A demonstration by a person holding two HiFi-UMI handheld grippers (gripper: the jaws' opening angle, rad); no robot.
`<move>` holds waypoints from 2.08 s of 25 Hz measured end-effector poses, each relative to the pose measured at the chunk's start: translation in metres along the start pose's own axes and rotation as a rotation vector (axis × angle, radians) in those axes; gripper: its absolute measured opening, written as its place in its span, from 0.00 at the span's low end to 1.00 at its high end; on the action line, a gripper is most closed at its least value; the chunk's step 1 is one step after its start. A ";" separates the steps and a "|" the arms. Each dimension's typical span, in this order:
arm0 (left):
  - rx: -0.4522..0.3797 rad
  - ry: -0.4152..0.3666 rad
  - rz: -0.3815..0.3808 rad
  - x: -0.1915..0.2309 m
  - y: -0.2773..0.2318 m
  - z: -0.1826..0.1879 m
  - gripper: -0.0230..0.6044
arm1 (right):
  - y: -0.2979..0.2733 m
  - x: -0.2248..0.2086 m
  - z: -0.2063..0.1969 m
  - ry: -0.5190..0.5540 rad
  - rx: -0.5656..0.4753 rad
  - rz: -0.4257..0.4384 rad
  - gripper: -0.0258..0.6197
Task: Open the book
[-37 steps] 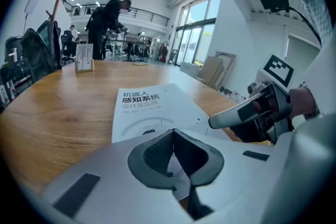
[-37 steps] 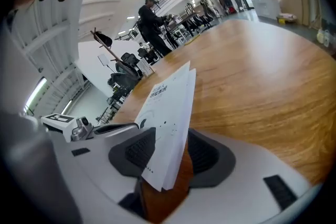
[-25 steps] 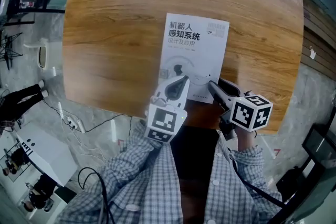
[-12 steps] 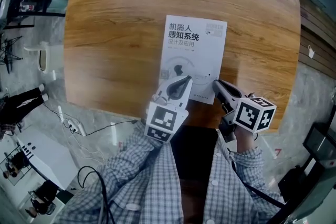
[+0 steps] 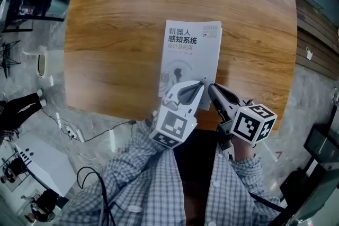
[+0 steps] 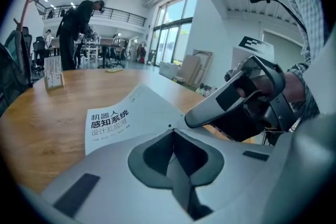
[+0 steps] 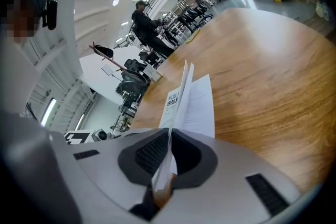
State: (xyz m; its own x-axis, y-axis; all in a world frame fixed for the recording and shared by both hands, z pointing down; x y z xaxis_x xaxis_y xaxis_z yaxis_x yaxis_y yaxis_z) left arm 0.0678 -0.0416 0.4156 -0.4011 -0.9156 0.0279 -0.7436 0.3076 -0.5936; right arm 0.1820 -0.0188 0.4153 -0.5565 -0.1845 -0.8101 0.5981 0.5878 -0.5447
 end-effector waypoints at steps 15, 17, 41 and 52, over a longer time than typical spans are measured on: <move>-0.059 0.036 0.119 0.019 0.042 0.015 0.05 | -0.010 0.058 0.001 0.108 -0.024 0.138 0.09; -0.066 0.051 0.143 0.025 0.050 0.015 0.05 | -0.015 0.066 0.001 0.123 -0.018 0.157 0.09; -0.072 0.228 0.342 0.110 0.162 -0.043 0.05 | -0.124 0.176 -0.036 0.253 0.165 0.331 0.09; -0.029 0.312 0.410 0.138 0.184 -0.088 0.05 | -0.180 0.187 -0.058 0.273 0.253 0.361 0.07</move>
State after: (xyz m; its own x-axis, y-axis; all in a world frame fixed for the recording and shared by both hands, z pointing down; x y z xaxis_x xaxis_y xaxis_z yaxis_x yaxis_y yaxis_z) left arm -0.1712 -0.0887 0.3806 -0.8001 -0.5985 0.0392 -0.5046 0.6363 -0.5835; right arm -0.0634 -0.1136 0.3748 -0.3988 0.2273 -0.8884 0.8819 0.3606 -0.3036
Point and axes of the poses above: the fingertips, and each gripper's own axes: y backward along the fingers, x to its left, z out of its top, the point moved 7 cm from there along y, backward along the fingers, and after that the axes turned 12 degrees about -y, right-handed, at the moved point
